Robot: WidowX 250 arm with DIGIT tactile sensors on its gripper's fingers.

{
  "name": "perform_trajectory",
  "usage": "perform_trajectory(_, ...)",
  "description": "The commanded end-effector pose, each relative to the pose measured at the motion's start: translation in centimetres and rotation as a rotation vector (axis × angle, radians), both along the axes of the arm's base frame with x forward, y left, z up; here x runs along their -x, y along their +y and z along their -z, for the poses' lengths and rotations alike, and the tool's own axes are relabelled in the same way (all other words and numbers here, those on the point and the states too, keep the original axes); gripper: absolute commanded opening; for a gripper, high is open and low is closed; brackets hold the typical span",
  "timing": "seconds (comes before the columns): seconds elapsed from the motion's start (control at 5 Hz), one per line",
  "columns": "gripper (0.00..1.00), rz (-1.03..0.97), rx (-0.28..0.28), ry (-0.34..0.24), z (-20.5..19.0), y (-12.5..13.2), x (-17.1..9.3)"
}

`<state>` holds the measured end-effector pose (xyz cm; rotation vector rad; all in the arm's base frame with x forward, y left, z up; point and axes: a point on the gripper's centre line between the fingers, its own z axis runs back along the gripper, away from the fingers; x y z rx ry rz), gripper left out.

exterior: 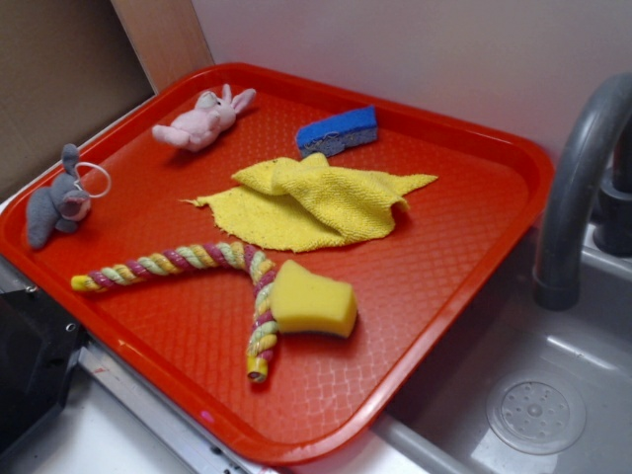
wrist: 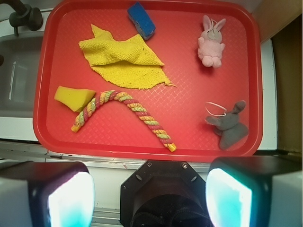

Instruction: Grab the gray animal.

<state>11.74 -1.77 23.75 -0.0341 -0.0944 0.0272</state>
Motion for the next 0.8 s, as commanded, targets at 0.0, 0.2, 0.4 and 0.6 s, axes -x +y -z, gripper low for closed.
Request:
perform_trajectory(0.0,1.00,0.000,0.000,0.000,0.0,0.0,0.0)
perform_trajectory(0.2,1.00,0.251,0.040,-0.053,2.9,1.8,-0.3)
perform_trajectory(0.4,1.00,0.454,-0.003,-0.112,5.9,4.3,-1.8)
perform_trajectory(0.6,1.00,0.576,-0.036,-0.112,8.4,6.3,-3.2)
